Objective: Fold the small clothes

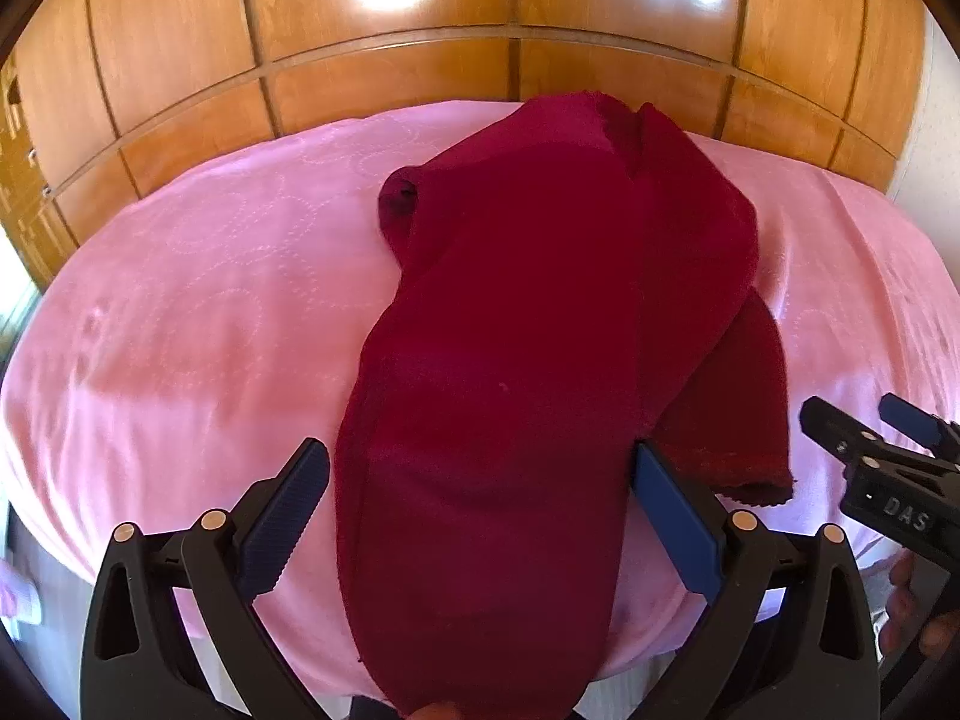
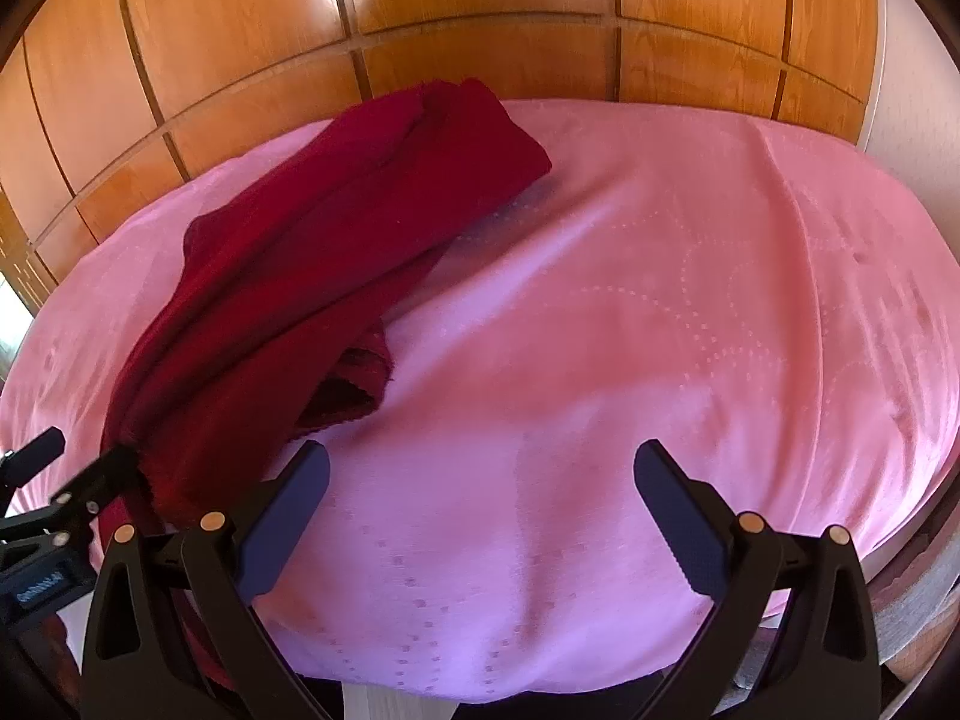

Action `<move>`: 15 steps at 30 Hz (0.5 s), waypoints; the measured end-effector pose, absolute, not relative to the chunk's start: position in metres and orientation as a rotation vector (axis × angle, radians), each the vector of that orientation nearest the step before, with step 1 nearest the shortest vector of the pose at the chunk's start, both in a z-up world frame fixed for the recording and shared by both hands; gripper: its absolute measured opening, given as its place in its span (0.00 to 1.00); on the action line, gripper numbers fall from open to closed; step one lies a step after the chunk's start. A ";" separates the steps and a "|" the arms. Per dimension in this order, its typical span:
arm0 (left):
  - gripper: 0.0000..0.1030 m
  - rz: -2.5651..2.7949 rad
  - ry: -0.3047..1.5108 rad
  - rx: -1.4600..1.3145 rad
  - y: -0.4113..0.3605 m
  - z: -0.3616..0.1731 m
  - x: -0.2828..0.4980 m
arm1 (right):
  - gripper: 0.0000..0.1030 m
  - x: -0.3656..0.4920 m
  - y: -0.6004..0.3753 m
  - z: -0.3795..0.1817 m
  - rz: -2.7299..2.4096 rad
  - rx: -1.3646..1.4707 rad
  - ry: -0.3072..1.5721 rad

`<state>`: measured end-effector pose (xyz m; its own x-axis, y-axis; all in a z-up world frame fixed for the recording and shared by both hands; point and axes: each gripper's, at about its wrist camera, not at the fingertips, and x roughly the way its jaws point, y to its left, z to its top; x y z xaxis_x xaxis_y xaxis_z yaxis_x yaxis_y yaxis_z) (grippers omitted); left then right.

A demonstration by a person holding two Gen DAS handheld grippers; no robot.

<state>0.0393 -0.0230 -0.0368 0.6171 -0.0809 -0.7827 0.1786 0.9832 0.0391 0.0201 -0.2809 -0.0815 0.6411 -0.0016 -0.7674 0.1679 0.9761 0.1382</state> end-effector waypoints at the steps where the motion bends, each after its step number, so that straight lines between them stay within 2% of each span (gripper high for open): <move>1: 0.87 -0.157 0.886 0.132 -0.025 -0.036 0.039 | 0.98 0.022 -0.285 -0.082 -0.104 0.220 0.878; 5: 0.68 -0.246 0.918 0.137 -0.032 -0.037 0.042 | 0.98 0.027 -0.295 -0.082 -0.118 0.246 0.893; 10: 0.51 -0.316 0.915 0.158 -0.043 -0.042 0.043 | 0.98 0.029 -0.296 -0.079 -0.096 0.254 0.884; 13: 0.36 -0.344 0.947 0.153 -0.041 -0.049 0.046 | 0.98 0.031 -0.293 -0.074 -0.063 0.268 0.866; 15: 0.22 -0.367 0.960 0.127 -0.033 -0.051 0.046 | 0.98 0.032 -0.290 -0.067 -0.010 0.285 0.840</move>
